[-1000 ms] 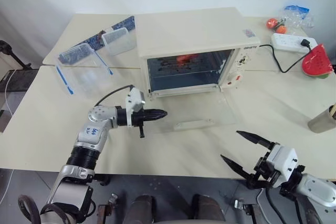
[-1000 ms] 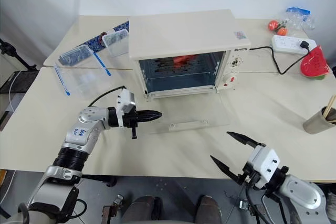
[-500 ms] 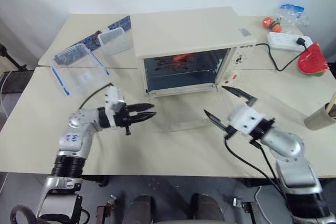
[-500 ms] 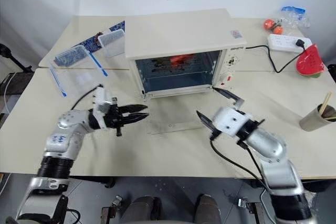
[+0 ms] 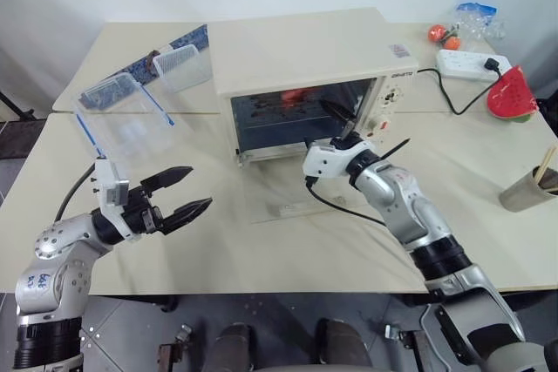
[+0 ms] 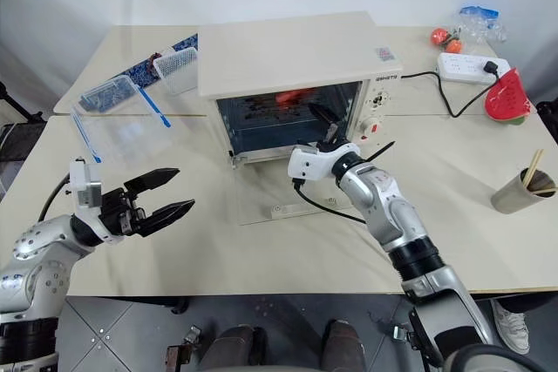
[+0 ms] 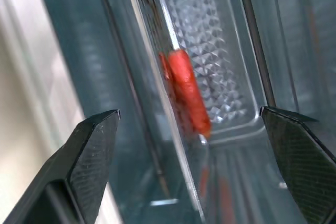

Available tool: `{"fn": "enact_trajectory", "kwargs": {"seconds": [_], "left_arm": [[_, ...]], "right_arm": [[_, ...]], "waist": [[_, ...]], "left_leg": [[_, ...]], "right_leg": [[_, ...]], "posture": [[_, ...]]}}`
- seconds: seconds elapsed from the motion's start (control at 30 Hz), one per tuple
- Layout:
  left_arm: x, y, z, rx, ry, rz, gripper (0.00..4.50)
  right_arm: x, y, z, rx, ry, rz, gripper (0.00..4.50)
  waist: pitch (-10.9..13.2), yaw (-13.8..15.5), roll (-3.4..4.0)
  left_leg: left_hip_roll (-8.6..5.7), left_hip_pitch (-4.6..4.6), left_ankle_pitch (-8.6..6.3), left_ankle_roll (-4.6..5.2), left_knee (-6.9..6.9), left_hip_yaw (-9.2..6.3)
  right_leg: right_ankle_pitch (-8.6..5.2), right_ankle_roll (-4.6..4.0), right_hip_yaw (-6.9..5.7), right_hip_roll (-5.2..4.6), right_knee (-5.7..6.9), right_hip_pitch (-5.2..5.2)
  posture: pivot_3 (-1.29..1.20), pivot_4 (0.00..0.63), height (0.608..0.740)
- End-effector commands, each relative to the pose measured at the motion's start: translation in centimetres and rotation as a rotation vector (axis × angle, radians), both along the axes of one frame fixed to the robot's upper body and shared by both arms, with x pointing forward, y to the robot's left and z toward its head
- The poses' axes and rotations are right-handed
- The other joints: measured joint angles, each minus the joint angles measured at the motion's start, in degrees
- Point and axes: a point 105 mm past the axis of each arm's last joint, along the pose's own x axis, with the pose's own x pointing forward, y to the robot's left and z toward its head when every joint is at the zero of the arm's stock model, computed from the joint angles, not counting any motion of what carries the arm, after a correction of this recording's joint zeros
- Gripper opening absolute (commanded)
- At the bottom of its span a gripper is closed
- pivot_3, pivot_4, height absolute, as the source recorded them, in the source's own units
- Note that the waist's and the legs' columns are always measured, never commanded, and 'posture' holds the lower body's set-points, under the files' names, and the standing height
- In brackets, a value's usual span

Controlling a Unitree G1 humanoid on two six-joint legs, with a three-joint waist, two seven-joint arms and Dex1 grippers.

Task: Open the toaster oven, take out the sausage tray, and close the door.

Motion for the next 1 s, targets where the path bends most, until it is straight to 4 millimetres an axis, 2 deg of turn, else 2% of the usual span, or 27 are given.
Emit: {"fn": "enact_trajectory", "kwargs": {"seconds": [0.03,0.13,0.23,0.6,1.0], "left_arm": [[-0.4,-0.4,1.0,-0.014,-0.057,0.018,4.48],[-0.4,-1.3,0.8,-0.025,-0.049,0.008,4.48],[-0.3,-1.8,0.8,-0.034,-0.048,-0.002,4.50],[0.3,-2.2,0.7,-0.039,-0.041,-0.024,4.50],[1.7,-3.4,1.2,-0.060,-0.057,-0.059,4.50]], "right_arm": [[0.5,0.7,1.0,0.002,-0.058,-0.010,4.50],[1.4,1.4,0.6,-0.011,-0.040,-0.030,4.50],[2.0,1.7,0.2,-0.030,-0.032,-0.050,3.91],[2.5,1.6,0.3,-0.047,-0.069,-0.078,0.08],[0.6,1.9,1.8,-0.063,-0.077,0.015,0.03]], "waist": [[0.0,-0.2,0.00],[0.0,-0.4,0.00],[0.0,-0.5,0.00],[0.0,-0.5,-0.05],[-0.1,-0.3,-0.13]], "left_leg": [[0.00,0.00,0.00,0.00,0.00,0.00],[0.01,0.00,0.00,0.00,-0.02,0.01],[0.02,0.01,0.00,0.00,-0.02,0.02],[0.02,0.00,0.00,-0.01,-0.03,0.05],[0.09,-0.06,-0.02,-0.05,-0.07,0.05]], "right_leg": [[0.00,0.00,-0.01,0.00,0.01,0.00],[0.00,0.00,0.00,0.01,0.00,-0.02],[0.00,0.00,0.01,0.02,0.02,-0.02],[0.00,0.00,0.04,0.03,0.01,-0.05],[0.01,-0.02,0.05,0.12,-0.05,-0.11]], "posture": [[0.00,0.150,0.740],[0.00,0.150,0.740],[0.00,0.150,0.740],[0.00,0.150,0.740],[0.00,0.150,0.740]]}}
